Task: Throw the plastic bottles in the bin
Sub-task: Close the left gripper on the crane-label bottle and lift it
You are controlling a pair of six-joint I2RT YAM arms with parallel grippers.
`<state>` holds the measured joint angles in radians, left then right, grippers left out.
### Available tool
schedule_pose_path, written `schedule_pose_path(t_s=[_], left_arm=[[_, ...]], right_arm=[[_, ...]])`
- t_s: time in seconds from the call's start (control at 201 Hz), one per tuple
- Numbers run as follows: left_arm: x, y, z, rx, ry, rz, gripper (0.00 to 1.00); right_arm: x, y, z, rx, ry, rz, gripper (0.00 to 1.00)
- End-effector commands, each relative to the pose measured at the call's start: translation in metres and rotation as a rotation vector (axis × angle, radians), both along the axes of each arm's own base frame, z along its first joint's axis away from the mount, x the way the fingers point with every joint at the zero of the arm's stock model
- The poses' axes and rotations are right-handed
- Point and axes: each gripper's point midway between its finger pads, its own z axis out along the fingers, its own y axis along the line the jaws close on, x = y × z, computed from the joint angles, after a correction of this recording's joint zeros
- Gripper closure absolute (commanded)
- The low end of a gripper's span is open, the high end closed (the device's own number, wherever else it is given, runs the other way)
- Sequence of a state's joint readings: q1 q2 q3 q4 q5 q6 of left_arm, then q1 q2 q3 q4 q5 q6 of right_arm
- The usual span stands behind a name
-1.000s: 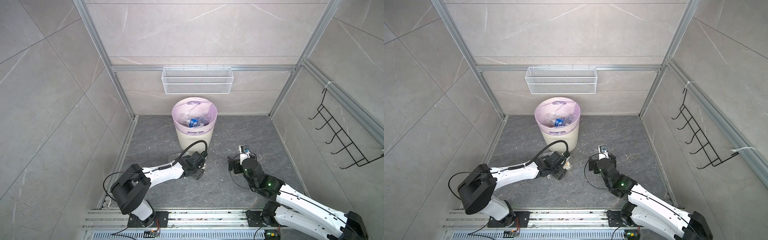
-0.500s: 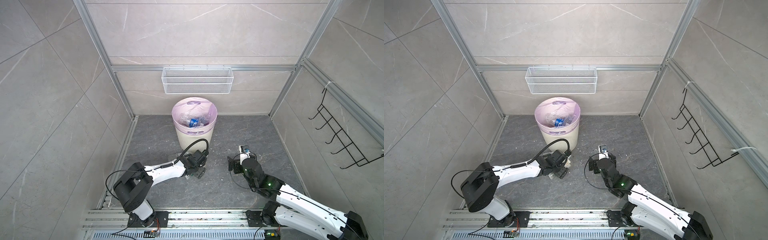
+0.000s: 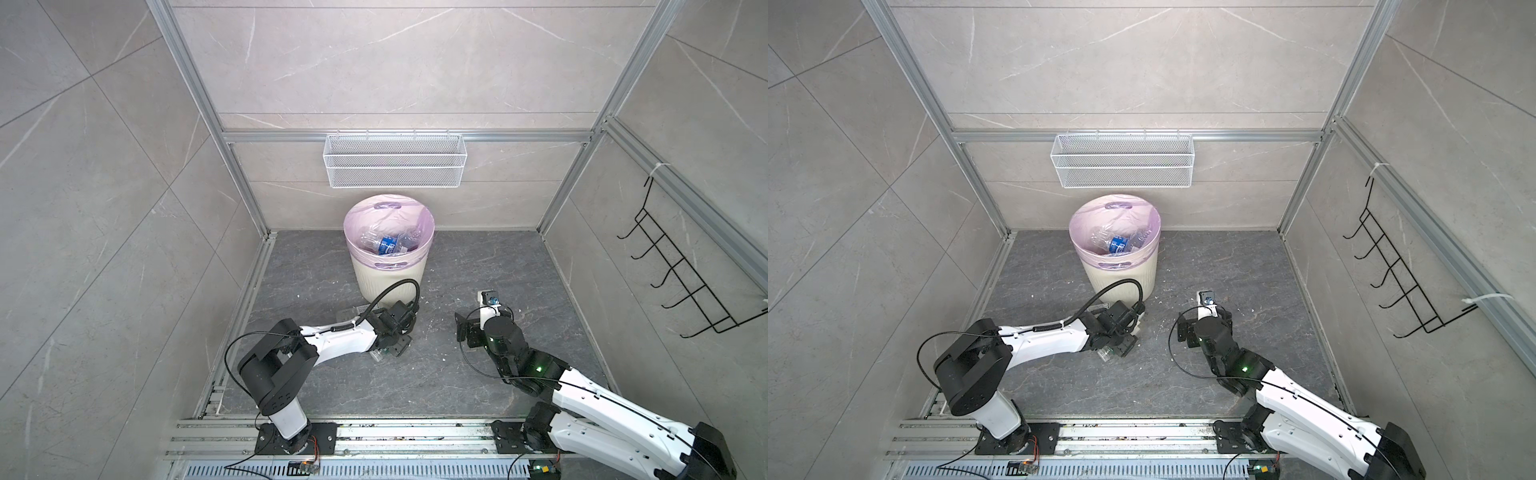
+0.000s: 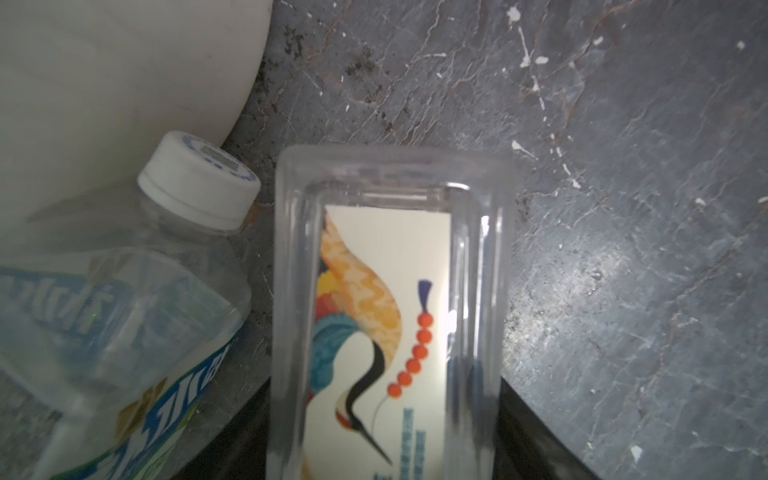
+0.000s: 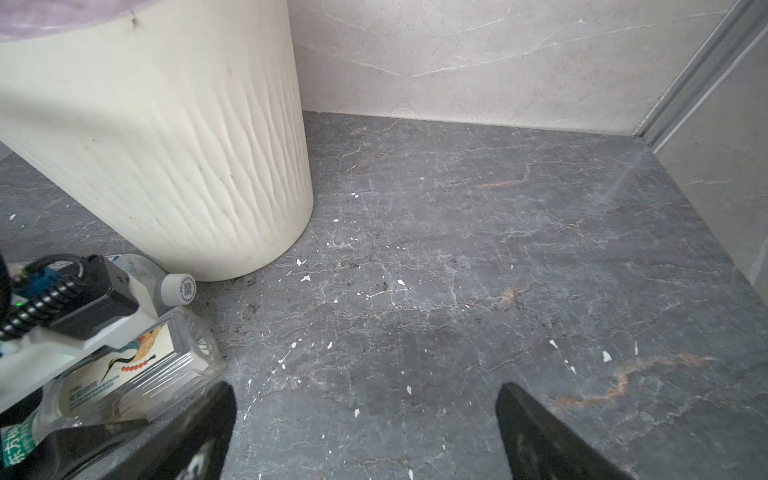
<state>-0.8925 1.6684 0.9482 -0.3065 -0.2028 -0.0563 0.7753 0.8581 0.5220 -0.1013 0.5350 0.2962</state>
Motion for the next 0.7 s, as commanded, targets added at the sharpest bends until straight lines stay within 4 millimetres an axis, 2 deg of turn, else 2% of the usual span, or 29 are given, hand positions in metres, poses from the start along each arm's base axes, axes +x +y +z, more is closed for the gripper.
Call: schedule_pose_path(t_s=[0.0, 0.169, 0.398, 0.697], left_arm=[[0.003, -0.007, 0.018, -0.051, -0.032, -0.006, 0.39], [-0.003, -0.004, 0.027, -0.082, -0.037, 0.001, 0.48], [-0.016, 0.003, 0.045, -0.146, -0.084, 0.020, 0.49], [-0.032, 0.022, 0.085, -0.296, -0.196, 0.091, 0.49]], right_arm=[[0.002, -0.003, 0.010, 0.026, -0.012, -0.027, 0.00], [0.001, -0.004, 0.012, 0.030, -0.015, -0.026, 0.00], [0.000, -0.007, 0.014, 0.031, -0.021, -0.034, 0.00], [0.000, -0.004, 0.013, 0.039, -0.015, -0.025, 0.00]])
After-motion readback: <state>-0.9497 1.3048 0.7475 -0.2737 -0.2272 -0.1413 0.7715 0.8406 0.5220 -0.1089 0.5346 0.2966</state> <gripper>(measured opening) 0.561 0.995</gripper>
